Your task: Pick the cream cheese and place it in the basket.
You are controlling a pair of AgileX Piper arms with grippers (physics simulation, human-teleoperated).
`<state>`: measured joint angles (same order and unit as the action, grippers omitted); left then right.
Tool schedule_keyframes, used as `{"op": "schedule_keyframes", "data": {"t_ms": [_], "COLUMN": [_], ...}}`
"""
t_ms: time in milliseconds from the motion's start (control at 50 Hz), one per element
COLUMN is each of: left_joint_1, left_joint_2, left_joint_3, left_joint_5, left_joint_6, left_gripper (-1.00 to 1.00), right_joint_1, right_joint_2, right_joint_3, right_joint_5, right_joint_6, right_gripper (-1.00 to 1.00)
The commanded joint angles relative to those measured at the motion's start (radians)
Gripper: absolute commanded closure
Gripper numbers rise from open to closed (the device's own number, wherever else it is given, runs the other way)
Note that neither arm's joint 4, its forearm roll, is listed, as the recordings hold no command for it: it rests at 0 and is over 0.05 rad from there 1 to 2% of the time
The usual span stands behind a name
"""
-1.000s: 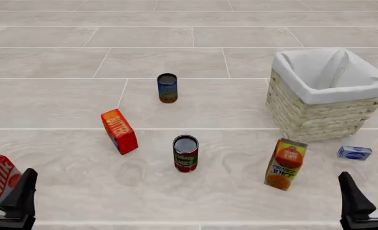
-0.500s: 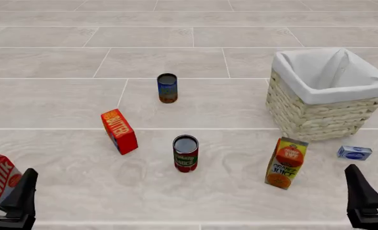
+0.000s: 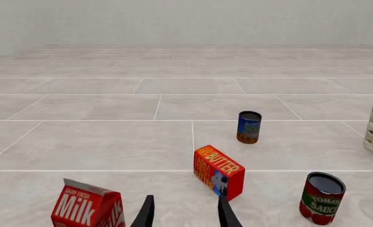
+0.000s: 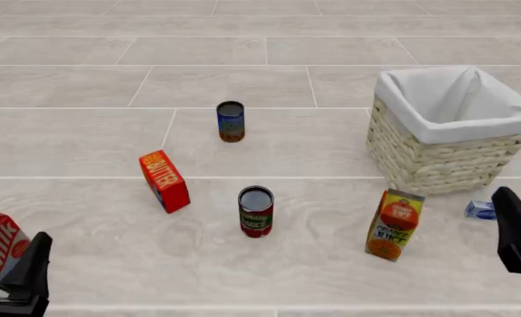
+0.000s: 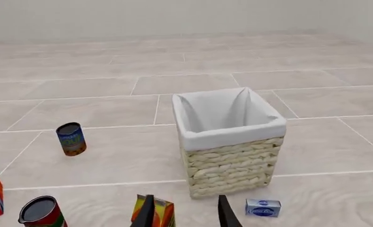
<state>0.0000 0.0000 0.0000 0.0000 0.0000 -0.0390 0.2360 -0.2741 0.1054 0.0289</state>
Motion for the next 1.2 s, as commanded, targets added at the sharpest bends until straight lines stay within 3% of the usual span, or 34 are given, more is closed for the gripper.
{"op": "schedule_keyframes", "data": {"t_ms": [20, 300, 500, 680, 840, 880, 920, 980, 1080, 1120, 1200], "left_joint_1": [0.000, 0.000, 0.000, 0.000, 0.000, 0.000, 0.000, 0.000, 0.000, 0.000, 0.000], "left_joint_2": [0.000, 0.000, 0.000, 0.000, 0.000, 0.000, 0.000, 0.000, 0.000, 0.000, 0.000], "left_joint_3": [0.000, 0.000, 0.000, 0.000, 0.000, 0.000, 0.000, 0.000, 0.000, 0.000, 0.000], "left_joint_5": [0.000, 0.000, 0.000, 0.000, 0.000, 0.000, 0.000, 0.000, 0.000, 0.000, 0.000], "left_joint_6": [0.000, 0.000, 0.000, 0.000, 0.000, 0.000, 0.000, 0.000, 0.000, 0.000, 0.000], "left_gripper": [-1.00, -1.00, -1.00, -1.00, -1.00, -1.00, -1.00, -1.00, -1.00, -1.00, -1.00], "right_joint_1": [-0.020, -0.050, -0.050, -0.051, -0.074, -0.096, -0.083, -0.096, -0.093, -0.121, -0.109], "right_joint_2": [0.153, 0.291, 0.336, 0.399, 0.453, 0.471, 0.485, 0.504, 0.538, 0.562, 0.584], "right_joint_3": [-0.135, -0.269, -0.381, -0.498, -0.583, -0.559, -0.588, -0.572, -0.588, -0.562, -0.559], "right_joint_5": [0.048, 0.135, 0.258, 0.394, 0.476, 0.488, 0.519, 0.531, 0.543, 0.532, 0.569], "right_joint_6": [-0.030, -0.175, -0.278, -0.469, -0.562, -0.665, -0.661, -0.732, -0.748, -0.808, -0.838], "right_gripper": [-1.00, -1.00, -1.00, -1.00, -1.00, -1.00, -1.00, -1.00, -1.00, -1.00, -1.00]}}
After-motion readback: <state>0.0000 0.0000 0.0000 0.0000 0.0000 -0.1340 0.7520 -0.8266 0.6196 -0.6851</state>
